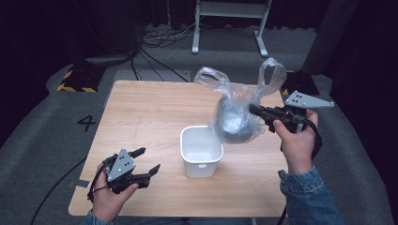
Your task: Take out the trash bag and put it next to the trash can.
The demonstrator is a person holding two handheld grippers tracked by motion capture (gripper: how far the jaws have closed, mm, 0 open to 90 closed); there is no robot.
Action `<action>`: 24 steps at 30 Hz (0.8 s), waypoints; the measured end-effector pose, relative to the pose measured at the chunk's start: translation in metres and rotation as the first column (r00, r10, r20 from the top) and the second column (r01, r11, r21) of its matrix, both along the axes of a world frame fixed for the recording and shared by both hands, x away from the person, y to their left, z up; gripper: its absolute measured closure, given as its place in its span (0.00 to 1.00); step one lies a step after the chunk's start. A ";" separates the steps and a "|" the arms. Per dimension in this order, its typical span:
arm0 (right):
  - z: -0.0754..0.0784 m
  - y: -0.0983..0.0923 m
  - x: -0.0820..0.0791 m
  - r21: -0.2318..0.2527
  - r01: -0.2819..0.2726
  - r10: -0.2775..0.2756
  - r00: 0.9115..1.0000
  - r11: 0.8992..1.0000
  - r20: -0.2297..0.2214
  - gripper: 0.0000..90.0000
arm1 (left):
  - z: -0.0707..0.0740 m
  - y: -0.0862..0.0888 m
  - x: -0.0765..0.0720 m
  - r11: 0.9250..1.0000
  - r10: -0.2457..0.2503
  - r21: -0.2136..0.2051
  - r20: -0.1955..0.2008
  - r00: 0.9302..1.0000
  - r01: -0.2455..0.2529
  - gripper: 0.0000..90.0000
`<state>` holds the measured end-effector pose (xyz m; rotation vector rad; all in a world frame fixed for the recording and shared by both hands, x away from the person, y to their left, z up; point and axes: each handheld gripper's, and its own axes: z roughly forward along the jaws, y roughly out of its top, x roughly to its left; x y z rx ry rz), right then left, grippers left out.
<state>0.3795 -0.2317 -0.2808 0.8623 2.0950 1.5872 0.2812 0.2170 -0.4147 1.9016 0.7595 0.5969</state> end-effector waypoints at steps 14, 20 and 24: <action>-0.022 -0.035 0.008 0.067 0.058 -0.055 0.997 0.996 -0.045 1.00 | -0.013 0.016 -0.004 0.999 0.052 0.018 -0.029 0.998 -0.051 0.30; -0.029 -0.034 0.010 0.019 0.081 -0.080 0.996 0.997 -0.049 1.00 | -0.018 0.020 -0.005 0.998 0.062 0.023 -0.040 0.997 -0.061 0.30; -0.044 -0.029 0.016 -0.023 0.085 -0.086 0.993 0.996 -0.077 1.00 | -0.023 0.022 -0.005 0.997 0.068 0.029 -0.051 0.996 -0.067 0.30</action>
